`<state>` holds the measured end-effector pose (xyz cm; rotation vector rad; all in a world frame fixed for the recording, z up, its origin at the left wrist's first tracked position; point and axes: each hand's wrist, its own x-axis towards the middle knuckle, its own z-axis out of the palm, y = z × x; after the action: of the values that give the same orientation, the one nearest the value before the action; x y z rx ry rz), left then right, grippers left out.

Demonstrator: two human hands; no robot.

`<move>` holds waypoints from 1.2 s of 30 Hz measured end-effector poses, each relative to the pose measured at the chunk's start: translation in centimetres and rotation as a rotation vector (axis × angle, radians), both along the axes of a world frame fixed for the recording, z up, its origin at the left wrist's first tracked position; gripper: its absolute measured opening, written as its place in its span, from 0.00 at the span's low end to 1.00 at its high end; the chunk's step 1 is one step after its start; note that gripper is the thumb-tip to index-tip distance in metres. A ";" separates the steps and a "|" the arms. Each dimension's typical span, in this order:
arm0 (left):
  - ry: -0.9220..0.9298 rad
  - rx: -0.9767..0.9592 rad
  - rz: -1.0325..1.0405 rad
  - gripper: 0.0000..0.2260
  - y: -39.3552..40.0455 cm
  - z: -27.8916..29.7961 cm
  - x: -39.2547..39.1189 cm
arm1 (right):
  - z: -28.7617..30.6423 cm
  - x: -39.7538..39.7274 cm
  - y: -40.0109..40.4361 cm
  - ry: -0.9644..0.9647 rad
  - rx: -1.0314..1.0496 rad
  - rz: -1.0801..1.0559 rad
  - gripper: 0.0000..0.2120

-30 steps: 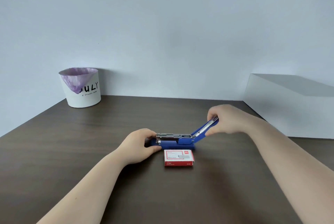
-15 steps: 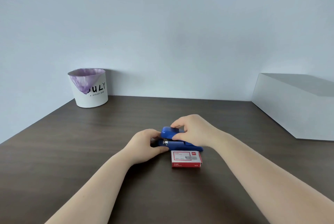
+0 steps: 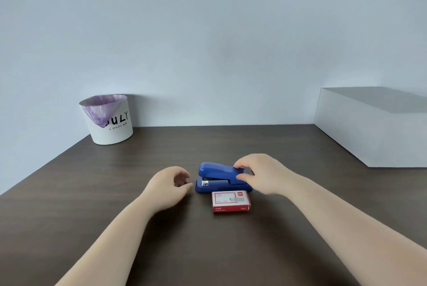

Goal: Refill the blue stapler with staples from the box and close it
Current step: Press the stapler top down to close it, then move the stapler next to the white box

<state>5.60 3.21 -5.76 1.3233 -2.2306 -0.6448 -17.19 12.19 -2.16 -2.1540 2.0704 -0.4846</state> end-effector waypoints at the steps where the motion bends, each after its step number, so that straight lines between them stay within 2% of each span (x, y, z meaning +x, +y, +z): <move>1: 0.004 -0.026 0.069 0.06 -0.1 0.0 -0.4 | -0.3 0.0 0.0 -0.014 -0.023 -0.003 0.14; 3: 0.000 -0.025 0.172 0.08 -0.5 0.0 -1.6 | -0.8 -0.3 0.1 -0.048 -0.065 -0.022 0.13; 6: -0.060 -0.011 0.200 0.13 -1.8 0.3 -3.5 | -1.5 -1.6 0.4 -0.058 -0.140 -0.080 0.10; 9: -0.134 -0.024 0.159 0.13 -3.1 0.6 -5.8 | -2.0 -3.9 0.5 -0.082 -0.190 -0.181 0.10; 19: -0.192 -0.075 0.026 0.16 -5.3 0.5 -14.1 | -3.1 -13.6 1.0 -0.162 -0.315 -0.568 0.08; 25: -0.157 -0.102 -0.085 0.14 -8.3 -0.2 -18.0 | -3.6 -19.3 -1.4 -0.182 -0.388 -0.776 0.10; 36: -0.140 -0.135 -0.231 0.14 -12.4 -0.6 -23.2 | -3.4 -25.3 -6.2 -0.156 -0.402 -0.933 0.09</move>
<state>-17.63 -9.20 -6.41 1.0848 -2.5169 -0.4823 -42.50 6.01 -5.53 -1.0560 2.9595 -1.1785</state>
